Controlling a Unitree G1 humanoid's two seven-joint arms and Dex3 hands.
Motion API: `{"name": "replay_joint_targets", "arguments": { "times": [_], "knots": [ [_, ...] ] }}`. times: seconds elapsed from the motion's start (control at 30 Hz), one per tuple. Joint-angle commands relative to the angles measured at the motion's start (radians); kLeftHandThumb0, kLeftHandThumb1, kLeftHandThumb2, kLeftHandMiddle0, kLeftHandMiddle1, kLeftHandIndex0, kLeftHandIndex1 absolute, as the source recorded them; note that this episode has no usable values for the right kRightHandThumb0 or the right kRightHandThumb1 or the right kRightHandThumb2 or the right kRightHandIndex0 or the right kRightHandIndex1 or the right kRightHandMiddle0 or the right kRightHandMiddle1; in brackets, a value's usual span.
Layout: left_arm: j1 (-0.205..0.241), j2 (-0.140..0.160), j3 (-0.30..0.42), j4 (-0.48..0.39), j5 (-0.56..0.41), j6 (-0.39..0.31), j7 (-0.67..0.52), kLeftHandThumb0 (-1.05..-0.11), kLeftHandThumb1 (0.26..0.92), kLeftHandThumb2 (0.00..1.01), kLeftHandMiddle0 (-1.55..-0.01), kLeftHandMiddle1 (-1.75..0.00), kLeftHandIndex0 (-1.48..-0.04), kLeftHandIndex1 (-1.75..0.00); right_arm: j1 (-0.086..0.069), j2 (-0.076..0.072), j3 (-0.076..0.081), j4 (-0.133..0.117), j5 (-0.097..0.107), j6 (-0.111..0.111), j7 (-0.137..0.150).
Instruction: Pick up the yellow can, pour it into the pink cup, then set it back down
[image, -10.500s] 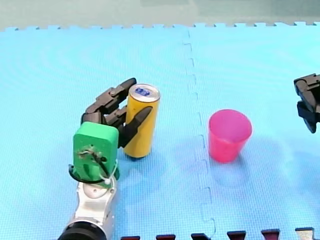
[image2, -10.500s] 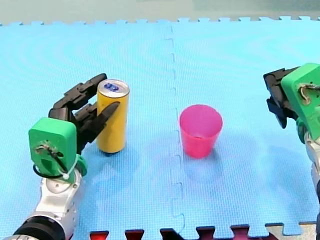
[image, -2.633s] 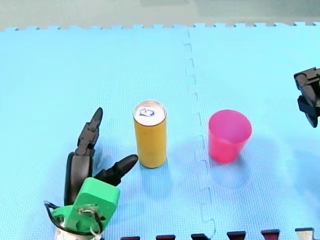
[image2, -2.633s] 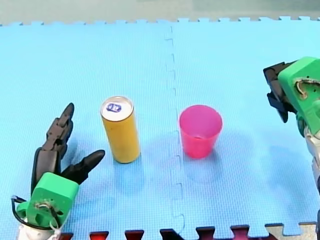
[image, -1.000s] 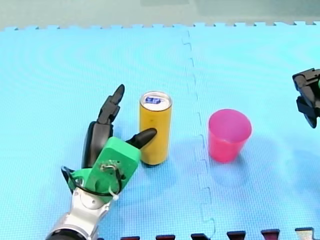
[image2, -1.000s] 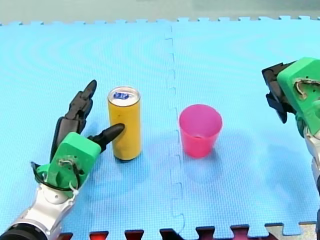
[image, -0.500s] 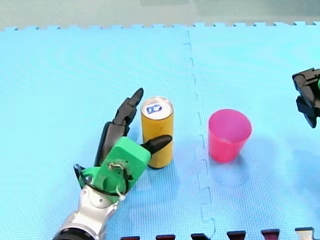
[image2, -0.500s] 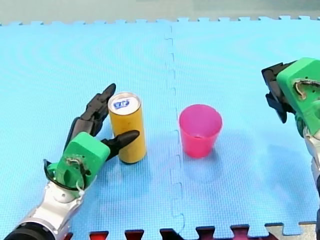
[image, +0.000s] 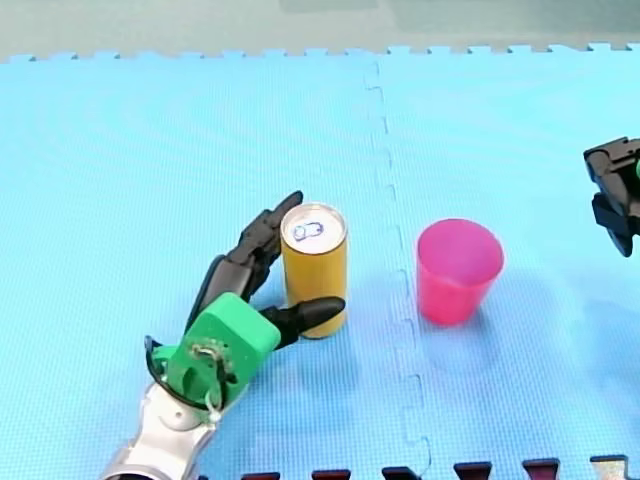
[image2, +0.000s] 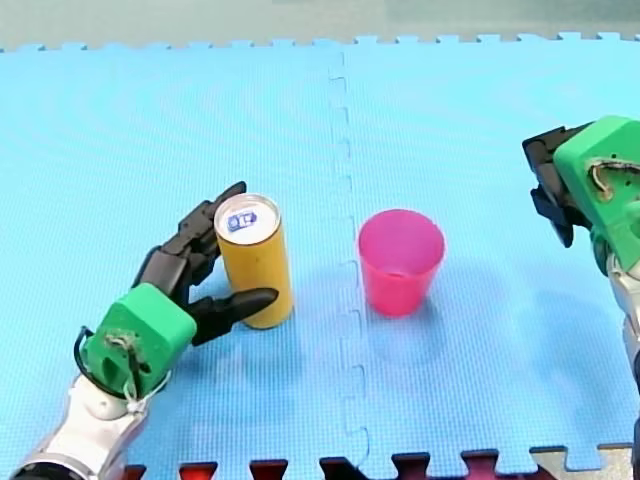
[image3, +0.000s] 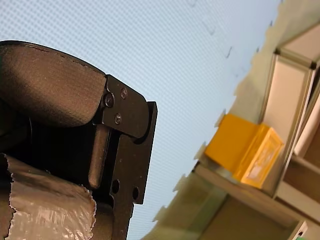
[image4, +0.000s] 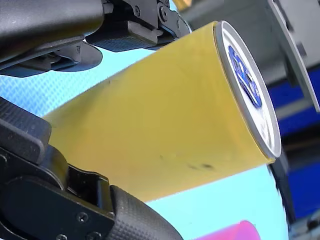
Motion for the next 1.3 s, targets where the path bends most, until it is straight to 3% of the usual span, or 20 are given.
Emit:
{"name": "replay_joint_targets", "arguments": {
  "times": [0.0, 0.3, 0.57, 0.73, 0.83, 1.27],
  "knots": [
    [0.012, 0.037, 0.02, 0.003, -0.039, -0.048, -0.078, -1.034, 0.806, 0.02, -0.3, 0.0, -0.29, 0.0, 0.003, -0.008, -0.004, 0.0, 0.004, -0.003, 0.003],
    [0.043, 0.027, 0.09, 0.023, -0.149, -0.151, -0.207, -1.048, 0.84, 0.02, -0.25, 0.0, -0.24, 0.0, -0.002, -0.012, -0.007, 0.001, 0.007, 0.006, 0.009],
    [0.059, 0.024, 0.14, -0.003, -0.217, -0.151, -0.269, -1.048, 0.807, 0.0, -0.24, 0.0, -0.24, 0.0, -0.007, -0.013, -0.005, 0.001, 0.004, 0.009, 0.006],
    [0.063, 0.042, 0.168, -0.012, -0.24, -0.14, -0.287, -1.048, 0.803, 0.0, -0.24, 0.0, -0.24, 0.0, -0.008, -0.014, -0.007, 0.001, 0.006, 0.01, 0.008],
    [0.063, 0.053, 0.18, -0.015, -0.238, -0.135, -0.279, -1.048, 0.802, 0.0, -0.24, 0.0, -0.24, 0.0, -0.008, -0.015, -0.008, 0.0, 0.007, 0.009, 0.008],
    [0.064, 0.042, 0.172, -0.001, -0.175, -0.142, -0.185, -1.048, 0.806, 0.0, -0.24, 0.0, -0.24, 0.0, -0.014, -0.015, -0.005, 0.0, 0.004, 0.012, 0.007]
  ]
}}
